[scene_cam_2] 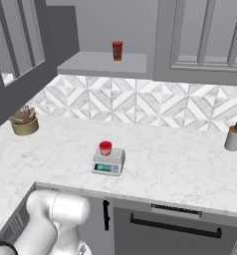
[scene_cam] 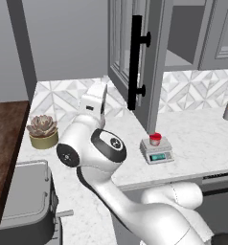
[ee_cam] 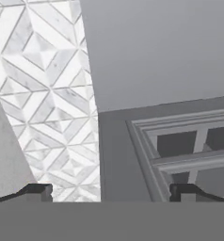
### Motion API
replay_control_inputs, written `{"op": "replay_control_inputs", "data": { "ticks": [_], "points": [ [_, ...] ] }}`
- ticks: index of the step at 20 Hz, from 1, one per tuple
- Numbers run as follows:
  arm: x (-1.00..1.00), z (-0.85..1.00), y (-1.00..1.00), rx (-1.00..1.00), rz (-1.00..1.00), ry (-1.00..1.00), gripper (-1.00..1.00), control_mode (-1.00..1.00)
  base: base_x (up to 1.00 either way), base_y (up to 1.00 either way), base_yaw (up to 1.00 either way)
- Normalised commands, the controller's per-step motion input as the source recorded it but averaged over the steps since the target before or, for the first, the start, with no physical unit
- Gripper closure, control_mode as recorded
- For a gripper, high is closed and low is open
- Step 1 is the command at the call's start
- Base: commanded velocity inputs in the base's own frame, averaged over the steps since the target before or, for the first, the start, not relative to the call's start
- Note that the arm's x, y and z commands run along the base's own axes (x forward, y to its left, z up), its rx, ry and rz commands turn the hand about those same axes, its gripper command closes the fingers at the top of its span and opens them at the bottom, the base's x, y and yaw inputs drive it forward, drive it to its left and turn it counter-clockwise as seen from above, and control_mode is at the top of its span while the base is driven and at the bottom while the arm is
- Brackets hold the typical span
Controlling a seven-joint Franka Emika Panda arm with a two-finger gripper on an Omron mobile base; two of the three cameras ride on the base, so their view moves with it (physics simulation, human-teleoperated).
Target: Pick the jam and place it on the digital scale for weighing, and close the cabinet.
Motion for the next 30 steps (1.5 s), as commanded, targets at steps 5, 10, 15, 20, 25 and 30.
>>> {"op": "replay_control_inputs", "data": {
  "ticks": [5,10,15,20,25,30],
  "points": [
    [0.25,0.18,-0.85,0.13,-0.14,-0.03,-1.0,-1.0,0.0,0.0,0.0],
    [0.05,0.23,-0.98,0.18,-0.12,-0.08,-1.0,-1.0,0.0,0.0,0.0],
    [0.01,0.34,-1.0,0.23,-0.1,-0.15,-1.0,-1.0,0.0,0.0,0.0],
    [0.19,0.37,-1.0,0.24,-0.07,-0.14,-1.0,-1.0,0.0,0.0,0.0],
    [0.72,0.12,-0.81,0.24,0.0,-0.02,-1.0,-1.0,0.0,0.0,0.0],
    [0.96,0.0,-0.58,0.19,0.08,0.0,-1.0,-1.0,0.0,0.0,0.0]
  ]
}}
